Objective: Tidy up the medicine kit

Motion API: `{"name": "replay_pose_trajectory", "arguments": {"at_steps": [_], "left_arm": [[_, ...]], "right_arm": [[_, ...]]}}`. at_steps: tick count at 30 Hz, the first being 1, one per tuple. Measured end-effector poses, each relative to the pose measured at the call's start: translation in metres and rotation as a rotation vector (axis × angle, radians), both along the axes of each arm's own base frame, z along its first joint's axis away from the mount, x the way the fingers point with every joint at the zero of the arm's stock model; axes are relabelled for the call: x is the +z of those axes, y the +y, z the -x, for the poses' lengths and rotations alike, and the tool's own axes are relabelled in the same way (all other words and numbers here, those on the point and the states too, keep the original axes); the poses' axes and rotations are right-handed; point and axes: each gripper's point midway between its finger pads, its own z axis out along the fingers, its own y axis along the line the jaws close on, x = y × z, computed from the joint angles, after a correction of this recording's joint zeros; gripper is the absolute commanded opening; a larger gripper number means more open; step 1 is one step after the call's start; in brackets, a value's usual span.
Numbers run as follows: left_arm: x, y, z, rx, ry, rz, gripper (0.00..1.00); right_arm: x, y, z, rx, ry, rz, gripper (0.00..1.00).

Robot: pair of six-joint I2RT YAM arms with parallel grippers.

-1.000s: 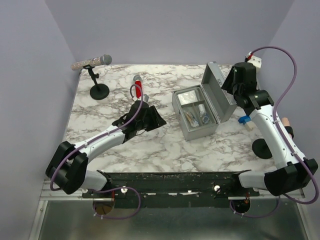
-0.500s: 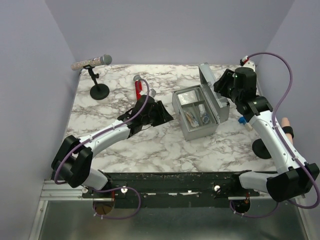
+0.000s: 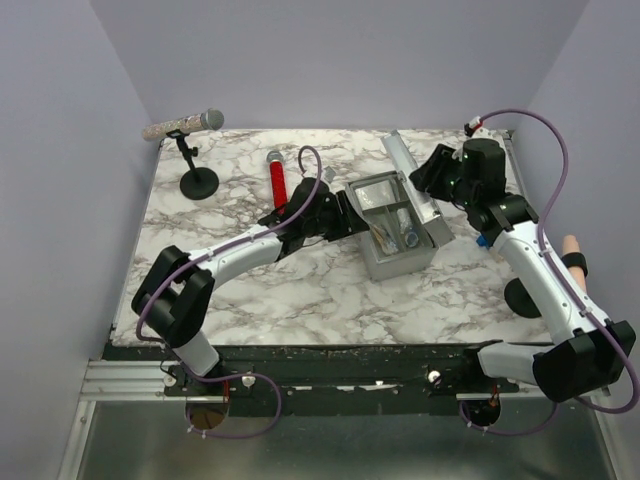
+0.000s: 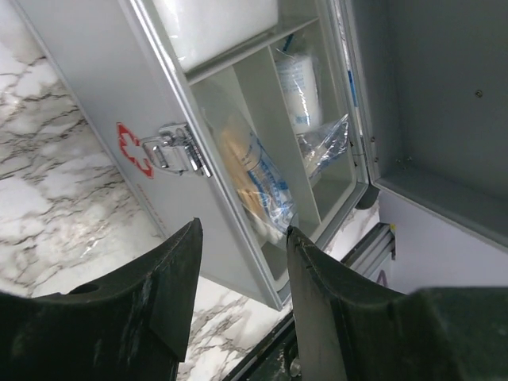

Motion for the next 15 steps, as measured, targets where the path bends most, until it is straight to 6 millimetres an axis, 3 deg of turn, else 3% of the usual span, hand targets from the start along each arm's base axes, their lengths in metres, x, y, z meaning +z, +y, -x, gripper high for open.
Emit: {"name": "replay_pose_trajectory", "arguments": {"at_steps": [5,15], "left_arm": [[0.002,-0.015,-0.005,-0.032,0.008,0.034,0.55],[0.032,-0.03,-0.012,-0.067,-0.054,0.117,0.55]], "right_arm": [[-0.009,0.014,0.005,0.077,0.018,-0.034,0.59],[-0.021,0.028,0.021,0.184,0.067,-0.05,0.6]]}}
